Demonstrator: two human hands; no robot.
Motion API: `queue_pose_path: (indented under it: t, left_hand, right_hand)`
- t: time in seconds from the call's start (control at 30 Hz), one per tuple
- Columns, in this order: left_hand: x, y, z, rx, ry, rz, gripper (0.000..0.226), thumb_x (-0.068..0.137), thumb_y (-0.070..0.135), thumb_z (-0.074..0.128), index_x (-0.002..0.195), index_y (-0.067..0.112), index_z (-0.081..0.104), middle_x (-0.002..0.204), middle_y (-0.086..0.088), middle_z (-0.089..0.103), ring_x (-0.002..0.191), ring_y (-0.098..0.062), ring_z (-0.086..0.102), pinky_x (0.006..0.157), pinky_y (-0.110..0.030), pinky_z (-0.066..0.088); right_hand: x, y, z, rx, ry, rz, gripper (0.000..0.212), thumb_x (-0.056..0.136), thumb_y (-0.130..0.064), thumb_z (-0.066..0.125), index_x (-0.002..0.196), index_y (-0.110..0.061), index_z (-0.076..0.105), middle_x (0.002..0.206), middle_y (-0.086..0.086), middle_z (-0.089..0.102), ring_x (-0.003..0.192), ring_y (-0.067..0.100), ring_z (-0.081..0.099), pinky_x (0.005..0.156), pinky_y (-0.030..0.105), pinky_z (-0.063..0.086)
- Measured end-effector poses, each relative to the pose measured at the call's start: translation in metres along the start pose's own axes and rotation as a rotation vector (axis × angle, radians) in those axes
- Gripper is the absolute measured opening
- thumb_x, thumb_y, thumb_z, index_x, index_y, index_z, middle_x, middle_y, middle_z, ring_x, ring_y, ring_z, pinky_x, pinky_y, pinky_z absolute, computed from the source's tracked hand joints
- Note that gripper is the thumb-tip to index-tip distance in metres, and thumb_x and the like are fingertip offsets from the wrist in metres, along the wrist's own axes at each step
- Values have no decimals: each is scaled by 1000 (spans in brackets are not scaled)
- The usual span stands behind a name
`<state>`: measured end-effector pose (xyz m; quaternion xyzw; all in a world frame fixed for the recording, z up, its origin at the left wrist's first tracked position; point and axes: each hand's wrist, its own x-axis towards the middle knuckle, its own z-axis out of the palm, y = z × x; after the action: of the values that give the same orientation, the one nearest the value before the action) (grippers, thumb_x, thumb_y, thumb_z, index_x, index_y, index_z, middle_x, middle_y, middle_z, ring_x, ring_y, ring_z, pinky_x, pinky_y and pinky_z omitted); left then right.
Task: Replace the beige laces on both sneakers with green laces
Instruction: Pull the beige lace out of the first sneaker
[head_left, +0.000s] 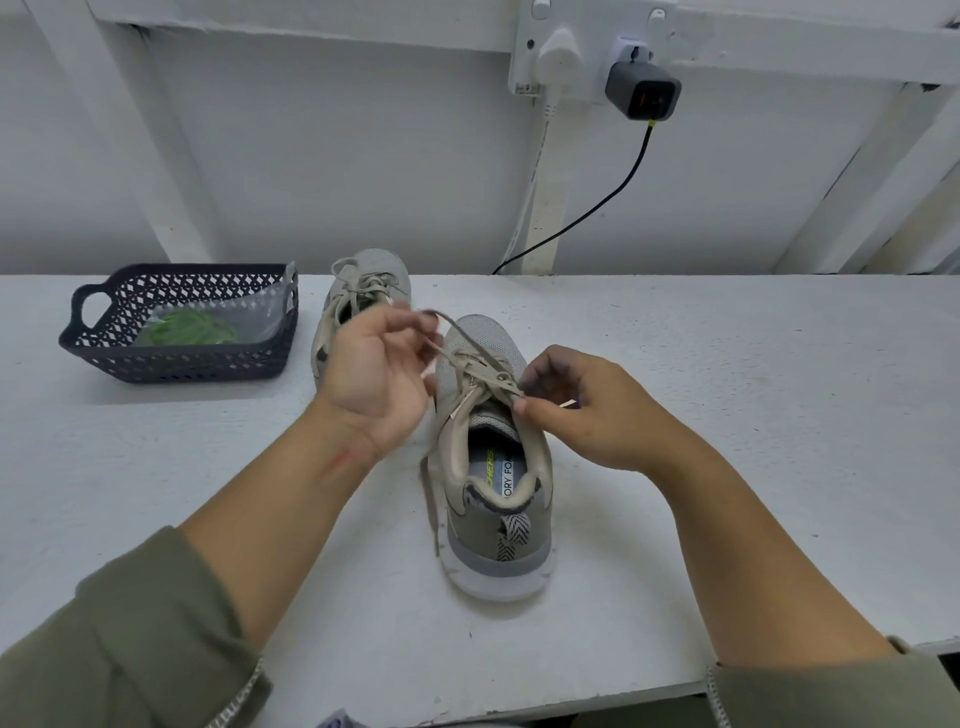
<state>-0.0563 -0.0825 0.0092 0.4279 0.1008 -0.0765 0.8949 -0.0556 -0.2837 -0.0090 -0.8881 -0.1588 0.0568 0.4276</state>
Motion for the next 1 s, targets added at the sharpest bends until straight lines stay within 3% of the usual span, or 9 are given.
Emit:
queue_pose_path:
  t: [0.13, 0.27, 0.33, 0.4, 0.5, 0.67, 0.77, 0.87, 1.0]
  left_hand:
    - [7, 6, -6, 246, 288, 341, 24, 92, 6, 48, 109, 21, 41, 76, 5, 54, 65, -8, 52, 60, -24, 41]
    - [-3, 0, -16, 1477, 345, 556, 39, 90, 27, 57, 127, 24, 43, 120, -3, 47, 96, -27, 59, 90, -40, 48]
    - [-8, -2, -14, 1736, 393, 527, 33, 91, 38, 55, 121, 22, 51, 122, -6, 47, 105, -29, 54, 89, -39, 42]
    - [-11, 0, -12, 1713, 318, 502, 28, 91, 47, 53, 106, 24, 54, 102, 2, 61, 97, -21, 57, 76, -34, 42]
    - [-10, -3, -14, 1552, 58, 385, 30, 83, 59, 60, 84, 29, 61, 78, 13, 64, 73, -2, 58, 66, -28, 47]
    - [-5, -15, -18, 1290, 1, 378, 22, 78, 45, 74, 76, 24, 69, 67, 13, 68, 54, 3, 53, 58, -16, 43]
    - [0, -13, -19, 1142, 61, 329, 15, 84, 34, 70, 76, 23, 68, 72, 7, 71, 67, -4, 64, 63, -19, 45]
    - [1, -13, -20, 1085, 49, 309, 10, 87, 29, 68, 82, 21, 67, 78, 1, 73, 79, -18, 70, 67, -30, 50]
    - [-3, -14, -21, 1088, 7, 300, 16, 82, 25, 75, 93, 24, 64, 79, 2, 72, 72, -10, 67, 77, -30, 55]
  right_hand:
    - [1, -3, 3, -29, -8, 5, 19, 84, -37, 70, 101, -33, 65, 91, -12, 66, 79, 6, 64, 74, 24, 53]
    - [4, -6, 12, 57, 68, 42, 8, 85, -33, 69, 88, -27, 64, 90, -11, 66, 64, 7, 61, 63, 25, 50]
    - [7, -7, 16, 112, 144, 95, 9, 84, -32, 62, 80, -24, 59, 85, -7, 68, 68, 12, 64, 69, 37, 56]
    - [12, -8, 17, 269, 266, 217, 11, 84, -27, 52, 82, -17, 53, 86, 4, 69, 71, 22, 69, 74, 47, 59]
    - [17, -2, 13, 561, 377, 482, 13, 95, -18, 42, 99, -7, 47, 88, 18, 65, 61, 27, 70, 60, 39, 60]
    - [15, 20, 13, 24, 247, 686, 27, 90, -9, 49, 114, -6, 39, 99, 16, 59, 56, 23, 67, 47, 27, 54]
    - [11, 18, 9, -237, 72, 586, 38, 85, -18, 61, 119, -12, 44, 101, 7, 60, 81, 22, 62, 63, 31, 52]
    - [9, 0, -3, -200, -58, 334, 41, 88, -20, 59, 127, -24, 48, 115, -5, 54, 97, 12, 56, 74, 26, 46]
    - [11, -24, -2, -95, -29, 63, 24, 95, -19, 51, 112, -28, 65, 91, -12, 64, 70, -9, 56, 59, 10, 38]
